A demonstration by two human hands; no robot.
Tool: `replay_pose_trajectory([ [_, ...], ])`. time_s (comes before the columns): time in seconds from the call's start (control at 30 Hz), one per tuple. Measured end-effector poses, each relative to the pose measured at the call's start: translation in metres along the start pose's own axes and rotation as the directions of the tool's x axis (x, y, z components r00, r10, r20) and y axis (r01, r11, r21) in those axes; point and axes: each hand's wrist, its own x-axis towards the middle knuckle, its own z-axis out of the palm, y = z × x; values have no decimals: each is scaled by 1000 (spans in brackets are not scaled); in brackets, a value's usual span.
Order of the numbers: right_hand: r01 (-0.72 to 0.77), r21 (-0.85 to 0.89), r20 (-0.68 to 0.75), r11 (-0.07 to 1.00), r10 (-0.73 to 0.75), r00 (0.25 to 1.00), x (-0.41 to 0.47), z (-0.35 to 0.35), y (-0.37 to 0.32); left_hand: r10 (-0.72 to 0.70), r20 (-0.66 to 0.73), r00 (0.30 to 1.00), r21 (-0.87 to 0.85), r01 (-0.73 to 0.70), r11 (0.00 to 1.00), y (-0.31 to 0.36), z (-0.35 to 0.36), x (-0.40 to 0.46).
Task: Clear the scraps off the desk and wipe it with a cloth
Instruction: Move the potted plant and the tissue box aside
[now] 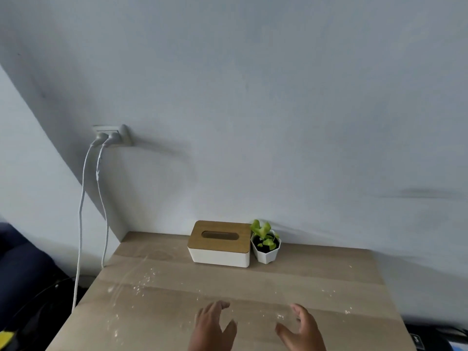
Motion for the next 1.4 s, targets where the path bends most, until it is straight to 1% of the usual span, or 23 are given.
replay_pose_trajectory([
  [0.07,16,-7,2,1000,-16,1000,18,2,-9,80,-21,997,73,-78,994,4,-4,24],
  [0.13,45,-22,19,999,-45,999,34,4,-18,123,-37,992,110,-119,987,12,-9,47],
  [0.2,67,-23,29,997,-67,997,50,6,-24,126,-56,990,115,-119,986,20,-12,71],
  [0.3,106,-15,40,994,-105,994,76,9,-35,138,-47,989,136,-131,982,29,-12,105],
  [0.53,148,3,-9,989,-148,989,139,15,-50,188,-62,980,191,-173,966,38,-9,177],
  [0.6,160,0,-14,987,-160,987,154,18,-50,214,-46,976,201,-201,959,40,-4,194],
  [0.7,159,14,-10,987,-159,987,170,24,-48,212,7,977,251,-207,946,41,6,214],
  [0.77,173,40,-22,984,-173,985,178,29,-46,221,15,975,291,-216,932,39,15,224],
  [0.83,203,59,-32,977,-201,979,185,34,-44,245,-9,969,327,-229,917,38,23,229],
  [0.9,219,83,-29,972,-217,976,190,37,-42,287,-39,957,381,-251,890,37,31,233],
  [0.97,274,119,-35,954,-272,962,193,40,-44,342,-72,937,421,-282,862,35,35,233],
  [1.03,324,149,-54,934,-320,946,196,44,-45,381,-95,920,435,-306,847,32,40,235],
  [1.13,358,183,-40,916,-357,933,202,51,-46,402,-119,908,448,-312,838,28,45,238],
  [1.2,382,195,-56,903,-379,924,207,56,-43,417,-139,898,454,-317,833,27,49,239],
  [1.4,398,222,-163,890,-369,915,210,71,-45,455,-179,872,452,-338,825,22,52,240],
])
